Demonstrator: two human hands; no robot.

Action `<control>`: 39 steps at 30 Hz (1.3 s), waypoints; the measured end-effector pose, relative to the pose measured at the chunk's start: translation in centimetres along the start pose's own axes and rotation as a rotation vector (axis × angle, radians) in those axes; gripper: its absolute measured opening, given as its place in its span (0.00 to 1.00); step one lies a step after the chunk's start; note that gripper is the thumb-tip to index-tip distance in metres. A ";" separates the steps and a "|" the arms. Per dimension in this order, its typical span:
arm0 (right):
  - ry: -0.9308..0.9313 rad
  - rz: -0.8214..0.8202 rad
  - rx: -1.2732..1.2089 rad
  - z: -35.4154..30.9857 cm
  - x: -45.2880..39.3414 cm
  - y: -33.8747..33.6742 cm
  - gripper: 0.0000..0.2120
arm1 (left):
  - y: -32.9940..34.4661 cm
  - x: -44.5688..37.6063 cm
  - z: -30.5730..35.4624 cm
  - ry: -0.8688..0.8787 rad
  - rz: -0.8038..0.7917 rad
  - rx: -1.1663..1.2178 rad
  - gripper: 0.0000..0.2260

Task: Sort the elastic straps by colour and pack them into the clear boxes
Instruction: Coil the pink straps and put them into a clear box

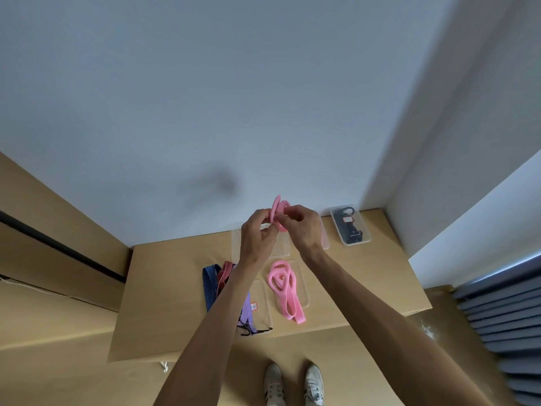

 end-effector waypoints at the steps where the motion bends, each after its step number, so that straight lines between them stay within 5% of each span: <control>1: 0.011 0.016 -0.012 0.0 -0.1 -0.2 0.09 | 0.0 0.0 -0.1 0.000 -0.013 0.003 0.05; 5: 0.044 0.094 -0.059 -0.3 -0.6 -1.4 0.07 | 0.1 0.0 -0.9 -0.059 0.006 -0.005 0.06; 10: 0.063 -0.003 0.011 -0.5 -0.1 -0.5 0.08 | 1.2 0.3 -0.5 -0.033 0.001 -0.019 0.06; 18: 0.111 -0.047 0.047 -0.1 -0.2 -0.8 0.08 | 0.8 0.1 -1.0 -0.105 -0.048 0.125 0.19; 24: 0.058 0.020 0.045 0.5 0.2 -0.4 0.05 | 0.7 -0.6 -1.7 -0.380 -0.160 0.492 0.15; 27: 0.030 -0.073 0.003 0.5 0.2 -0.1 0.04 | 0.6 -0.6 -2.1 -0.470 -0.161 0.584 0.13; 32: 0.041 -0.175 -0.021 0.4 -0.3 -0.2 0.04 | 0.8 -0.6 -3.3 -0.536 -0.272 0.688 0.04; 39: -0.043 -0.243 0.263 0.4 -0.7 0.1 0.07 | 0.4 -0.5 -4.1 -0.603 -0.363 0.736 0.05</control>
Point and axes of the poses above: each hand's wrist, its own x-axis away from the middle knuckle, its own y-axis out of the palm, z = x × y, the point moved 3 cm from there along -x, towards the middle knuckle, and after that the axes turned 12 degrees about -x, right-handed, at the moved point
